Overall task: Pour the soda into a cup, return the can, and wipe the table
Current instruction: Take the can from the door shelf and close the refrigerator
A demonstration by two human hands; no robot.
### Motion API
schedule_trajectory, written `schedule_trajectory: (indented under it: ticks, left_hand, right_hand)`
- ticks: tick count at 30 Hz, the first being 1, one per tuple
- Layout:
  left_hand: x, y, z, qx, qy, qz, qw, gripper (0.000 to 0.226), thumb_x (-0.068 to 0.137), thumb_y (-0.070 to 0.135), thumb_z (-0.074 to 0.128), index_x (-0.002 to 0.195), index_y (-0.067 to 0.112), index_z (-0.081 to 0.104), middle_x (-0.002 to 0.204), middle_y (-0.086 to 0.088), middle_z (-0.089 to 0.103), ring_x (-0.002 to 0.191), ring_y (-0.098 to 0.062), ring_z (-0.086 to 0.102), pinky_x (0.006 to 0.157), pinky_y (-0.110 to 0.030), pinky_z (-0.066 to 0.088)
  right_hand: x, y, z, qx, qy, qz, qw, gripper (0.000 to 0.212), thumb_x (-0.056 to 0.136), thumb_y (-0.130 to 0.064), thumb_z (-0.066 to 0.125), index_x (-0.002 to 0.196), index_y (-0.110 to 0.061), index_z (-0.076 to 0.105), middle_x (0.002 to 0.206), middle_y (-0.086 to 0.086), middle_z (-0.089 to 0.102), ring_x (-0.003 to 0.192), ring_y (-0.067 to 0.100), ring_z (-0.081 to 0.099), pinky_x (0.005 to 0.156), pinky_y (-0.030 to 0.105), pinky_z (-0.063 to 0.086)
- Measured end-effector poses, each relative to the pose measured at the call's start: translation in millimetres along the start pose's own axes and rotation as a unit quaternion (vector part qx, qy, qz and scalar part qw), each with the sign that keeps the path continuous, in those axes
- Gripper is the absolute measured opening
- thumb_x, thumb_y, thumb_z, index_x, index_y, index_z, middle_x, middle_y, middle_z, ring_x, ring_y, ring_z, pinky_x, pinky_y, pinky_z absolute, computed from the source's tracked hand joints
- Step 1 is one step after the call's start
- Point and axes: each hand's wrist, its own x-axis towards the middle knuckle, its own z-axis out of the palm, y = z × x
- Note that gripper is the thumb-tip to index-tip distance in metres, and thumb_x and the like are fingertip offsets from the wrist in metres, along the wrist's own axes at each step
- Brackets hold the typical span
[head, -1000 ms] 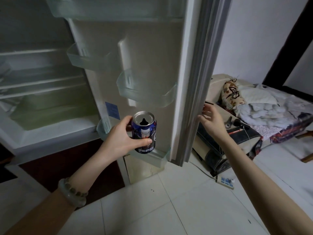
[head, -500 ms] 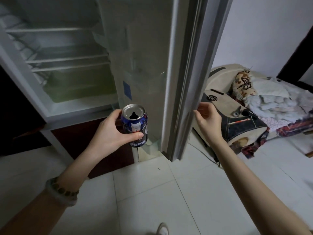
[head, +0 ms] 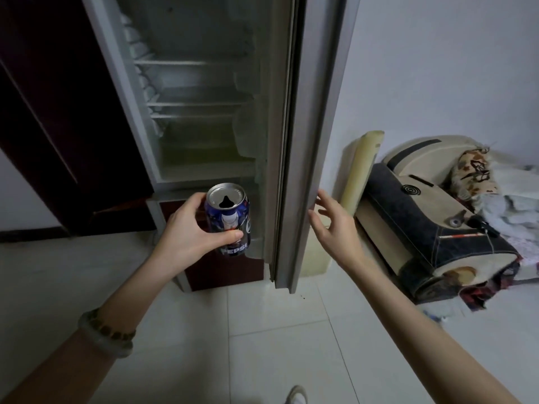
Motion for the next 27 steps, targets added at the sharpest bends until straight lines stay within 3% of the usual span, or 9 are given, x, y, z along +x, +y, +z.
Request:
schedule_trajectory:
  ticks: [2, 6, 9, 13, 17, 21, 27]
  left_hand:
    - [-10, -7, -17, -0.003, 0.014, -0.017, 1.0, 0.075, 0.042, 0.051, 0.087, 0.108, 0.038, 0.052, 0.108, 0.017, 0.062, 0.104, -0.005, 0.058, 0.095, -0.039, 0.048]
    - [-28, -19, -50, -0.023, 0.034, -0.043, 0.998, 0.078, 0.047, 0.04, 0.087, 0.116, 0.029, 0.053, 0.112, 0.012, 0.062, 0.107, -0.008, 0.058, 0.095, -0.039, 0.048]
    - [-40, -27, -74, -0.03, 0.054, -0.056, 0.997, 0.069, 0.054, 0.027, 0.088, 0.114, 0.029, 0.054, 0.111, 0.012, 0.063, 0.103, -0.003, 0.06, 0.091, -0.03, 0.049]
    - [-46, -40, -104, -0.027, 0.088, -0.07, 0.993, 0.059, 0.06, 0.009, 0.085, 0.099, 0.037, 0.051, 0.098, 0.018, 0.062, 0.085, 0.015, 0.059, 0.069, -0.005, 0.046]
    - [-43, -61, -135, -0.004, 0.12, -0.093, 0.988, 0.06, 0.061, 0.014, 0.085, 0.102, 0.039, 0.049, 0.098, 0.022, 0.06, 0.084, 0.019, 0.056, 0.072, -0.01, 0.045]
    - [-23, -82, -163, 0.023, 0.133, -0.096, 0.986, 0.059, 0.063, 0.016, 0.084, 0.106, 0.036, 0.049, 0.098, 0.024, 0.058, 0.084, 0.021, 0.054, 0.065, -0.003, 0.044]
    - [33, -114, -205, 0.035, 0.123, -0.091, 0.988, 0.061, 0.063, 0.018, 0.084, 0.112, 0.03, 0.049, 0.105, 0.019, 0.06, 0.095, 0.003, 0.059, 0.076, -0.013, 0.047]
  right_hand:
    - [2, -11, 19, -0.035, -0.012, -0.034, 0.999, 0.055, 0.092, -0.024, 0.056, 0.142, -0.012, 0.035, 0.142, 0.003, 0.044, 0.128, 0.013, 0.043, 0.107, 0.03, 0.036]
    - [13, -40, 60, -0.071, -0.047, -0.079, 0.993, 0.073, 0.091, -0.027, 0.059, 0.148, -0.011, 0.017, 0.154, 0.005, 0.023, 0.14, 0.011, 0.02, 0.112, 0.021, 0.015]
    - [25, -55, 94, -0.086, -0.06, -0.1, 0.989, 0.079, 0.09, -0.029, 0.059, 0.149, -0.011, 0.01, 0.156, 0.008, 0.017, 0.142, 0.017, 0.017, 0.114, 0.026, 0.015]
    - [41, -74, 141, -0.075, -0.066, -0.124, 0.987, 0.082, 0.091, -0.033, 0.057, 0.15, -0.011, 0.005, 0.157, 0.008, 0.011, 0.143, 0.015, 0.012, 0.114, 0.025, 0.013]
    - [58, -92, 186, -0.06, -0.068, -0.161, 0.983, 0.081, 0.09, -0.029, 0.059, 0.149, -0.007, 0.007, 0.156, 0.015, 0.009, 0.143, 0.021, 0.012, 0.113, 0.026, 0.014]
    - [88, -104, 230, -0.109, -0.043, -0.235, 0.965, 0.075, 0.088, -0.026, 0.058, 0.146, -0.003, 0.018, 0.15, 0.029, 0.016, 0.14, 0.038, 0.019, 0.113, 0.043, 0.023]
    - [141, -119, 289, -0.162, -0.041, -0.279, 0.946, 0.068, 0.086, -0.021, 0.052, 0.147, -0.012, 0.023, 0.152, 0.025, 0.016, 0.141, 0.036, 0.012, 0.113, 0.048, 0.018]
